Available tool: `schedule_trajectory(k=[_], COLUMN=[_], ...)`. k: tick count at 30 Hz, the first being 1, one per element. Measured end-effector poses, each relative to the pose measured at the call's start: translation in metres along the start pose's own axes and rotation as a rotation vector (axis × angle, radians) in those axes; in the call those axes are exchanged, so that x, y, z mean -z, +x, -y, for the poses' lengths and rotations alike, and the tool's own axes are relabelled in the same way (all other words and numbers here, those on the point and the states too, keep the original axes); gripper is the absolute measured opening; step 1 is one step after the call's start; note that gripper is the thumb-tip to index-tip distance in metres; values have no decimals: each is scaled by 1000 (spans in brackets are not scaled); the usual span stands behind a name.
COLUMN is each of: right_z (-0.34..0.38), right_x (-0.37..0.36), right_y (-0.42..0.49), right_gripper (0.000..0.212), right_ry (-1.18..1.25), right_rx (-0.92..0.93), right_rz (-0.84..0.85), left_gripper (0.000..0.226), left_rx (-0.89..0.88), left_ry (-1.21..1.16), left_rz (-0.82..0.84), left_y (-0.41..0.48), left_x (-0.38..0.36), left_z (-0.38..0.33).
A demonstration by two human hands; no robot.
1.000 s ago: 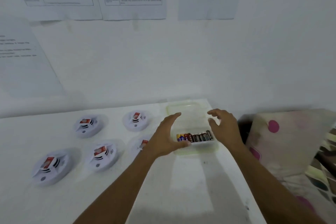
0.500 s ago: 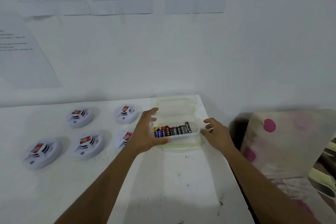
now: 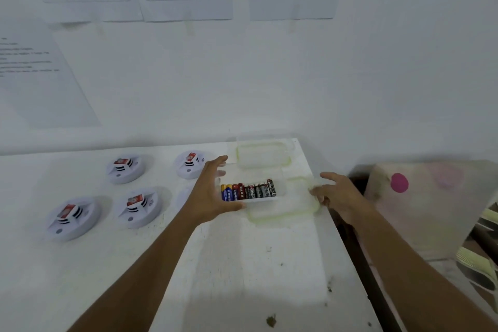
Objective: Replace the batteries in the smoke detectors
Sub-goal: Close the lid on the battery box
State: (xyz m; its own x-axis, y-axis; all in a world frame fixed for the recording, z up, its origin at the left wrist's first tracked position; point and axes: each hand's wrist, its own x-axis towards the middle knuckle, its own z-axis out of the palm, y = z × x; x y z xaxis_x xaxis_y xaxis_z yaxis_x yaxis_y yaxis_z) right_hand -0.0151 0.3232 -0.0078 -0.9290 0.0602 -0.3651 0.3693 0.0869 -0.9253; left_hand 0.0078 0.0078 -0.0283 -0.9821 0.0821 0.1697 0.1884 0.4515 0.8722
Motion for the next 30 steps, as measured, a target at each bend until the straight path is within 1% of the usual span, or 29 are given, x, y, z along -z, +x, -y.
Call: schedule_trajectory(k=[3, 6, 9, 12, 15, 17, 19, 22, 23, 24, 25, 27, 28, 30], right_z=[13, 32, 55, 80, 105, 114, 114, 99, 91, 83, 76, 64, 60, 57], right_x=[14, 27, 40, 50, 52, 47, 37, 17, 11, 5, -1, -10, -14, -19], right_y=[-13, -24, -36, -45, -55, -61, -58, -43, -37, -32, -29, -25, -23, -20], right_gripper=[58, 49, 45, 39, 34, 34, 36, 41, 42, 42, 42, 39, 36, 27], right_ry=[93, 177, 94, 36, 67, 140, 234, 367, 392, 408, 418, 438, 438, 380], right_rx=[27, 90, 233, 422, 600, 655, 631, 487, 440, 399, 365, 315, 306, 320], right_rz=[27, 7, -102, -210, -309, -315, -266, -159, -128, -99, -72, -7, 29, 94], left_gripper=[112, 120, 121, 116, 113, 114, 118, 130, 131, 126, 115, 84, 71, 54], left_rx=[1, 9, 21, 31, 43, 54, 62, 84, 89, 100, 110, 150, 173, 169], left_ry=[-30, -53, -43, -29, -29, -41, -36, -48, -60, -87, -141, -272, -306, -302], left_rz=[2, 10, 30, 67, 100, 100, 103, 141, 135, 101, 39, -101, -140, -153], left_y=[1, 4, 5, 4, 3, 4, 5, 5, 3, 3, 4, 10, 14, 19], left_x=[-2, -3, -6, -13, -24, -31, -34, -28, -25, -21, -17, -8, -2, 9], left_z=[-2, -4, -3, -1, -1, -3, -7, -12, -16, -20, -24, -29, -31, -34])
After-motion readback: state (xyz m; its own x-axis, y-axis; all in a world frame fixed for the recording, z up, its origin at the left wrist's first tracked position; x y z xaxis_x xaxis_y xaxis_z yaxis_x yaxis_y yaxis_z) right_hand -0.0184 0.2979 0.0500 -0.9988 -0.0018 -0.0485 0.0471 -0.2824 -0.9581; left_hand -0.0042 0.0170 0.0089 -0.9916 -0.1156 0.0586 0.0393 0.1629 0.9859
